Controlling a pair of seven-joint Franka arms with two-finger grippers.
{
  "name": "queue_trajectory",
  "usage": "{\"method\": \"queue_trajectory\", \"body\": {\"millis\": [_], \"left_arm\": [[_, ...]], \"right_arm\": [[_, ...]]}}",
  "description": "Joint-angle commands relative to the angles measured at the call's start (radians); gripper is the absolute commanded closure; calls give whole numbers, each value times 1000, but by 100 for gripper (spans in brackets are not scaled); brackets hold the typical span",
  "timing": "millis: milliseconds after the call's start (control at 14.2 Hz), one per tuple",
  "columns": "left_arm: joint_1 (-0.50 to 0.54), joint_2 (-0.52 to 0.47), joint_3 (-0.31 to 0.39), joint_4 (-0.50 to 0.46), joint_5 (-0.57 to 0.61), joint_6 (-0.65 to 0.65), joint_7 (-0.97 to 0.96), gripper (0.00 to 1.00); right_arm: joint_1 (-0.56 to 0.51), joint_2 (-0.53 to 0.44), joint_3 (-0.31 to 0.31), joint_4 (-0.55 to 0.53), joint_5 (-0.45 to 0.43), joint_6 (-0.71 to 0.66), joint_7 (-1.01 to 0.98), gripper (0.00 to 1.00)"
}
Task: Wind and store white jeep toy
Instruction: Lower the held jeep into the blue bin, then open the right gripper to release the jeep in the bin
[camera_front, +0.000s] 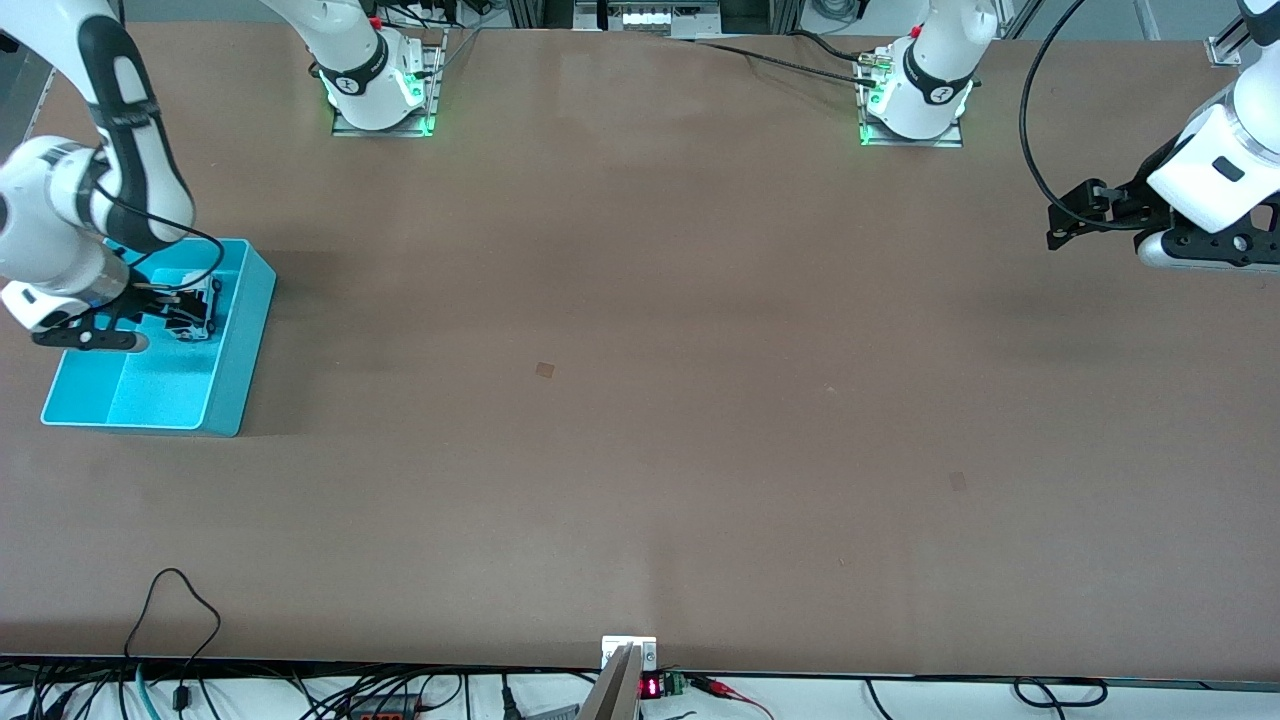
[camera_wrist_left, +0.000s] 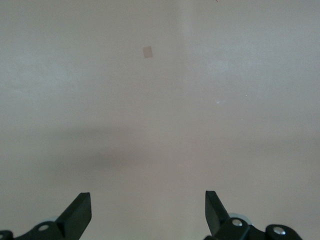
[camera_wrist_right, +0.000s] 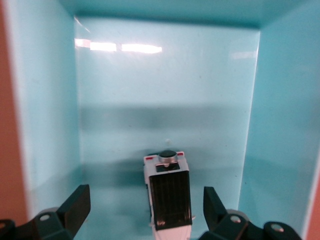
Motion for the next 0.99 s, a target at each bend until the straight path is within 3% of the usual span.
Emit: {"method": "queue_trajectory", "body": {"millis": [0,283,706,918], "left_arm": [[4,3,-5,23,19,-22,21,0],[3,3,-7,23,20,-23,21,0],[4,3,-7,23,19,-23,20,0],[4,2,-7,21,19,-26,21,0]], "right_arm": [[28,-34,14,138,19,-205,-22,0],[100,-98,12,207,22,-270,-49,0],[174,-102,12,382,39,-483,28,0],[174,-109,37,425,66,-519,81,0]]}}
